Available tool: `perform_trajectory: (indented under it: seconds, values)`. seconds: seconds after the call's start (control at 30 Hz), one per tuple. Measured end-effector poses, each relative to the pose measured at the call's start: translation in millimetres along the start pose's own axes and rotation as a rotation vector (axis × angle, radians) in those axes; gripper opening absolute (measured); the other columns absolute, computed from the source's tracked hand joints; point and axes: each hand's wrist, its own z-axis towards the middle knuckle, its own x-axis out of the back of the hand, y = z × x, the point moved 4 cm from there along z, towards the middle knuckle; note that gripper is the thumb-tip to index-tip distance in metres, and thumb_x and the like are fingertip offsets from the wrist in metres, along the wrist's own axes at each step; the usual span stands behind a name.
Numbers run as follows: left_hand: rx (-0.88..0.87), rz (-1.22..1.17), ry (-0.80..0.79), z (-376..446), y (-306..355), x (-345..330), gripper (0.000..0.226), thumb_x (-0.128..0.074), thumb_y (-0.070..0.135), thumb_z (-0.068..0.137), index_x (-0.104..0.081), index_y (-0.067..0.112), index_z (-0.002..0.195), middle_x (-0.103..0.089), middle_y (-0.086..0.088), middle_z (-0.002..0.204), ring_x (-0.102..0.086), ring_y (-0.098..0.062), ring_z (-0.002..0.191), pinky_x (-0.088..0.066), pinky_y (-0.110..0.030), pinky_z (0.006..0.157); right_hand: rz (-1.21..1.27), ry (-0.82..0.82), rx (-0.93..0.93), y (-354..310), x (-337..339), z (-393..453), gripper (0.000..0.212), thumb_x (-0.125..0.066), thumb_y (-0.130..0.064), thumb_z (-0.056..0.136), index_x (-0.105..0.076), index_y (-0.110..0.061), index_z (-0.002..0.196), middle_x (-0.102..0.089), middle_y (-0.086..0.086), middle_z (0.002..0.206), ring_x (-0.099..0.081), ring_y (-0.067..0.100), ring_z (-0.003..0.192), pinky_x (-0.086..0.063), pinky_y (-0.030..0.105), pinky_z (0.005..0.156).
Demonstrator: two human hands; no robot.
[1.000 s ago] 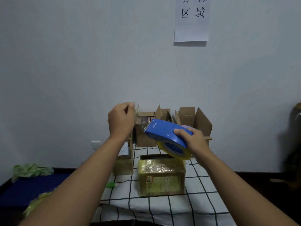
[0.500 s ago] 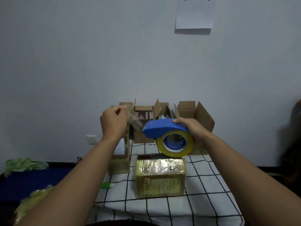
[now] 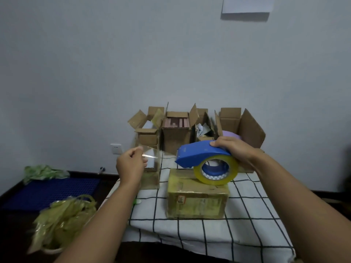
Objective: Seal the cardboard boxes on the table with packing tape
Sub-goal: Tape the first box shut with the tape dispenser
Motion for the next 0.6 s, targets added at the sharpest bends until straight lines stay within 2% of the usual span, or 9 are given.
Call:
perform_trajectory:
  seconds: [0.13, 0.2, 0.3, 0.43, 0.6]
  values:
    - [0.103, -0.073, -0.017, -10.4, -33.7, 4.9, 0.013, -0.058, 0.018, 0.098, -0.070, 0.011, 0.098, -0.070, -0.007, 0.079, -0.066, -0.014, 0.069, -0.053, -0.023, 0.063, -0.101, 0.013, 0.009, -4.5, 1.8, -1.1, 0.019, -0.065, -0.038, 0.092, -0.076, -0.034, 0.078, -0.073, 0.002, 0.093, -0.069, 0.026, 0.096, -0.054, 0.043, 0.093]
    - [0.170, -0.111, -0.023, -12.8, -47.4, 6.5, 0.012, -0.059, 0.017, 0.097, -0.069, 0.010, 0.097, -0.071, -0.009, 0.081, -0.068, -0.016, 0.072, -0.054, -0.025, 0.066, -0.137, 0.016, 0.010, -7.0, 0.5, -1.7, 0.019, -0.061, -0.036, 0.095, -0.076, -0.029, 0.085, -0.072, 0.003, 0.096, -0.067, 0.025, 0.097, -0.053, 0.041, 0.091]
    - [0.255, -0.178, -0.033, -14.6, -61.9, 6.1, 0.010, -0.059, 0.013, 0.097, -0.067, 0.006, 0.096, -0.068, -0.010, 0.080, -0.065, -0.016, 0.069, -0.054, -0.025, 0.064, -0.186, 0.004, 0.026, -7.7, -3.5, -1.5, 0.025, -0.055, -0.035, 0.097, -0.073, -0.020, 0.105, -0.070, 0.009, 0.107, -0.065, 0.029, 0.104, -0.051, 0.047, 0.099]
    - [0.370, -0.269, -0.077, -20.5, -77.9, 0.3, 0.010, -0.057, 0.012, 0.098, -0.062, 0.004, 0.102, -0.065, -0.011, 0.083, -0.065, -0.018, 0.070, -0.055, -0.025, 0.060, -0.170, 0.022, 0.024, -2.9, -7.3, -1.4, 0.031, -0.051, -0.039, 0.097, -0.071, -0.018, 0.109, -0.070, 0.012, 0.104, -0.065, 0.033, 0.104, -0.052, 0.051, 0.097]
    - [0.447, -0.327, -0.125, -34.0, -90.1, -6.6, 0.010, -0.055, 0.010, 0.099, -0.059, 0.005, 0.106, -0.065, -0.016, 0.094, -0.069, -0.024, 0.077, -0.058, -0.029, 0.064, -0.139, 0.010, -0.026, 1.9, -5.0, 2.0, 0.034, -0.054, -0.038, 0.095, -0.069, -0.015, 0.114, -0.072, 0.015, 0.103, -0.068, 0.035, 0.101, -0.055, 0.048, 0.091]
